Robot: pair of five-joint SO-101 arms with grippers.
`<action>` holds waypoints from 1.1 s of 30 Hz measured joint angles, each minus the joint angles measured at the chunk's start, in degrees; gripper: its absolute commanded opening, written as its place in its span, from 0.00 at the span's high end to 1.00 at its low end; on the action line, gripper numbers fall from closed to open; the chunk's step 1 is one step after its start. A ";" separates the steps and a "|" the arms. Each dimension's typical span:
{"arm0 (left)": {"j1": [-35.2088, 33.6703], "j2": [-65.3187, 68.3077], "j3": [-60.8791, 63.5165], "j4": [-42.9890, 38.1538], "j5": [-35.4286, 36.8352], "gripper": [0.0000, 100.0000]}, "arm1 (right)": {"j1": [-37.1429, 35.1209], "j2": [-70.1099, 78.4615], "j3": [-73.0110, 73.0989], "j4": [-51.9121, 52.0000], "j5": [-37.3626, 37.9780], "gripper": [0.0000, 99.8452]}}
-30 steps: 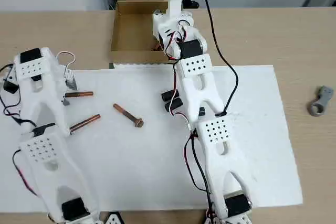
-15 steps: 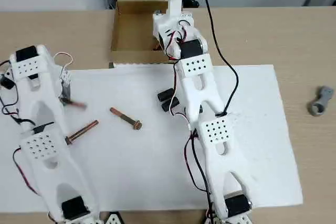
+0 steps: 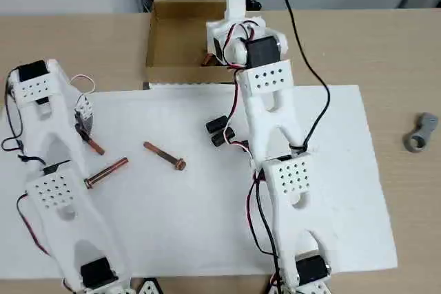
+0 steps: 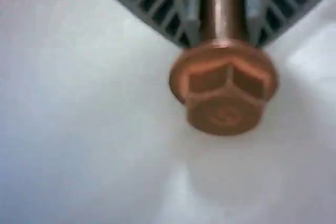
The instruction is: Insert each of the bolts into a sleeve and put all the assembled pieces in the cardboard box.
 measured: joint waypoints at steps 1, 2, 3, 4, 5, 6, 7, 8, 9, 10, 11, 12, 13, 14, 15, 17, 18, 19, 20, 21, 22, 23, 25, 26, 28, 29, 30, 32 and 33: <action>0.00 -1.32 0.53 0.09 -1.93 1.00 | -0.44 -1.14 0.00 2.90 0.00 0.85; -0.26 -2.73 1.23 0.18 -3.87 1.00 | -1.05 -2.29 0.00 5.71 -0.44 0.85; -0.53 -4.57 2.29 0.26 -4.92 1.00 | -1.58 -3.08 0.00 7.65 -1.41 0.85; -0.62 -7.03 3.43 0.26 -6.59 0.99 | -2.02 -3.87 0.00 8.53 -3.25 0.85; -0.53 -10.02 4.48 0.44 -8.18 0.99 | -2.20 -4.48 0.00 9.05 -5.36 0.85; -0.09 -13.27 5.45 0.53 -9.58 0.99 | -2.29 -5.01 0.00 9.49 -7.30 0.85; 0.53 -16.44 6.42 0.62 -11.16 0.99 | -2.37 -5.45 0.00 9.76 -8.88 0.85; 1.05 -19.69 7.38 0.62 -12.84 0.99 | -2.73 -5.89 0.00 10.02 -10.11 0.85; 1.58 -22.68 8.44 0.62 -14.15 0.99 | -2.90 -6.07 0.00 10.20 -11.43 0.85; 2.02 -25.76 9.49 0.70 -15.74 0.99 | -3.25 -6.07 0.00 10.29 -12.66 0.85; 2.11 -28.57 10.64 0.70 -17.05 0.99 | -3.25 -6.07 0.00 10.29 -13.80 0.85; 2.20 -31.38 11.87 0.70 -18.11 0.99 | -3.25 -6.07 0.00 10.29 -14.77 0.85; 2.11 -33.93 13.10 0.70 -19.43 0.99 | -3.16 -6.07 0.00 10.37 -15.38 0.85; 1.93 -36.31 14.51 0.70 -20.84 0.99 | -3.16 -6.07 0.00 10.64 -15.74 0.85; 1.93 -38.68 16.09 0.70 -21.80 0.99 | -3.34 -6.07 0.00 10.73 -15.91 0.85; 2.02 -42.73 19.08 0.88 -23.82 0.99 | -3.52 -6.07 0.00 10.73 -16.00 0.86; 2.11 -44.48 20.40 0.88 -24.62 0.99 | -3.52 -6.07 0.00 10.73 -16.00 0.86; 2.11 -46.24 21.71 0.97 -25.32 0.99 | -3.43 -6.07 0.00 10.73 -16.00 0.86; 2.11 -47.91 22.86 0.97 -25.76 0.99 | -3.34 -6.07 0.00 10.73 -16.00 0.86; 2.02 -49.49 23.91 1.05 -26.29 0.99 | -2.90 -6.07 0.00 10.73 -16.00 0.86; 1.93 -51.16 24.97 1.05 -26.90 0.99 | -2.37 -6.07 0.00 10.73 -16.00 0.86; 1.93 -52.75 25.76 1.05 -27.43 0.99 | -1.58 -6.07 0.00 10.73 -16.00 0.86; 1.93 -56.00 26.64 0.88 -28.13 0.99 | 0.44 -7.12 1.49 10.90 -16.00 0.86; 1.93 -57.49 26.99 0.53 -28.40 0.99 | 1.41 -8.26 3.25 10.90 -16.00 0.86; 1.93 -60.40 28.31 -0.44 -29.19 0.99 | 2.81 -11.25 8.35 10.90 -16.00 0.86; 1.93 -61.71 29.19 -1.05 -29.45 0.99 | 3.16 -12.92 11.87 10.90 -16.09 0.86; 1.93 -62.77 30.24 -1.76 -29.71 0.99 | 3.25 -14.86 15.91 10.90 -16.09 0.86; 1.93 -64.70 32.35 -2.90 -29.89 0.99 | 2.99 -19.25 24.79 10.90 -16.09 0.86; 1.93 -65.67 33.41 -3.43 -29.89 0.99 | 2.90 -21.71 29.63 10.90 -16.18 0.86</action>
